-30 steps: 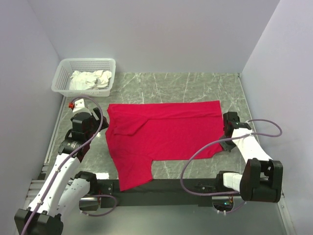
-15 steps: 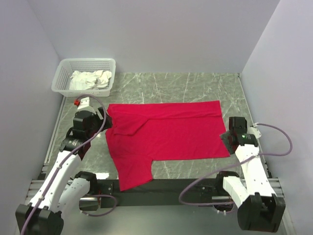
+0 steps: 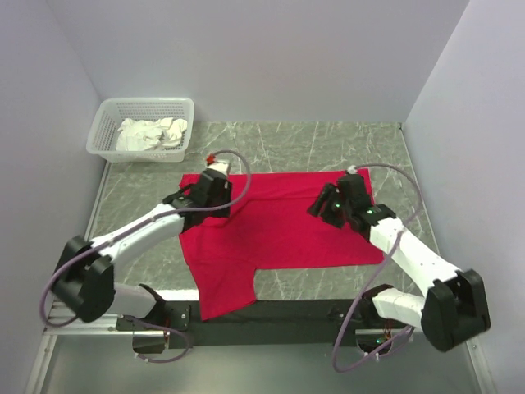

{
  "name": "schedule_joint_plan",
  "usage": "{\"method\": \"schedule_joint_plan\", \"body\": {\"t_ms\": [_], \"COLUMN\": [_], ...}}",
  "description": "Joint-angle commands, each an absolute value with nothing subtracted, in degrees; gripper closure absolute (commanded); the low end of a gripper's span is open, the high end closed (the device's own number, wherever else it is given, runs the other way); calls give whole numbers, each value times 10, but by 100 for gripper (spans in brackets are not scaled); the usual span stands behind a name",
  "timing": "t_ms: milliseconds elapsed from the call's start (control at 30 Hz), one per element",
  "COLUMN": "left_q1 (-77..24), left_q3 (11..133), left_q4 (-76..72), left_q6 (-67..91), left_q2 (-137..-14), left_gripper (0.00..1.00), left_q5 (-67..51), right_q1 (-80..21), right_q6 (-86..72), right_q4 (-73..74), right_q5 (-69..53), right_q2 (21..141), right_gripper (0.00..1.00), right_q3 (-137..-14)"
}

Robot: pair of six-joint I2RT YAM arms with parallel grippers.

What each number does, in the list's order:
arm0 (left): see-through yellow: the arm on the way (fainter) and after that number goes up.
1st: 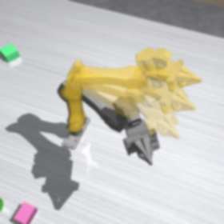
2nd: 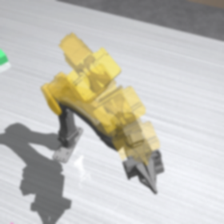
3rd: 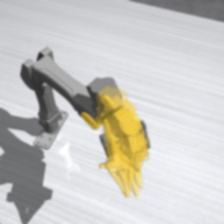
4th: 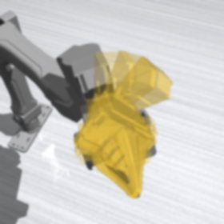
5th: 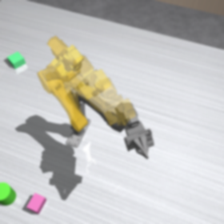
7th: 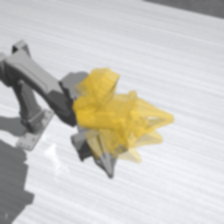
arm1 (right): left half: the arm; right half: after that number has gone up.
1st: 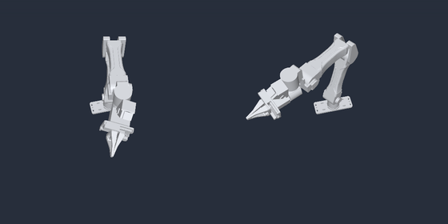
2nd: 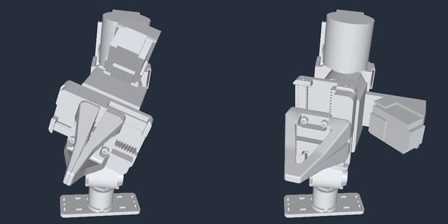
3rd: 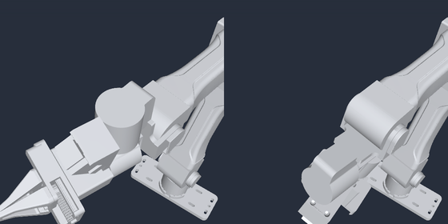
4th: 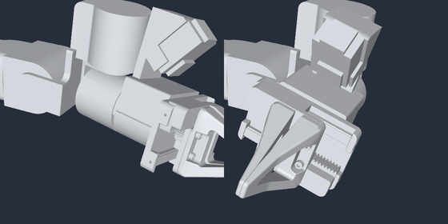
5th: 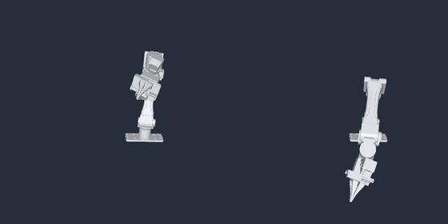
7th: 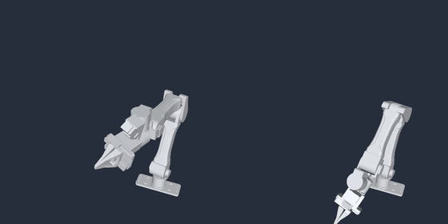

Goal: Fold and stack the t-shirts
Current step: Fold the tshirt

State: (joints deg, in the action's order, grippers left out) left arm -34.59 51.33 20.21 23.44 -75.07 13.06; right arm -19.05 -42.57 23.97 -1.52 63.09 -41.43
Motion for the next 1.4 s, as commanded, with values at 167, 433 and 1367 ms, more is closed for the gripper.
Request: {"method": "schedule_joint_plan", "body": {"t_ms": [167, 433, 1367], "left_q1": [-406, -423, -273], "left_q3": [579, 594, 743], "left_q4": [210, 200, 293], "left_q6": [163, 143, 6], "left_q2": [-886, -961, -1020], "left_gripper": [54, 54, 89], "left_q5": [264, 277, 92], "right_q1": [-254, -260, -261], "right_q6": [-396, -403, -314], "right_q4": [44, -18, -4], "right_q5": [-152, -196, -233], "right_q2": [771, 848, 912], "right_gripper": [37, 37, 41], "right_q3": [-500, -508, -501]}}
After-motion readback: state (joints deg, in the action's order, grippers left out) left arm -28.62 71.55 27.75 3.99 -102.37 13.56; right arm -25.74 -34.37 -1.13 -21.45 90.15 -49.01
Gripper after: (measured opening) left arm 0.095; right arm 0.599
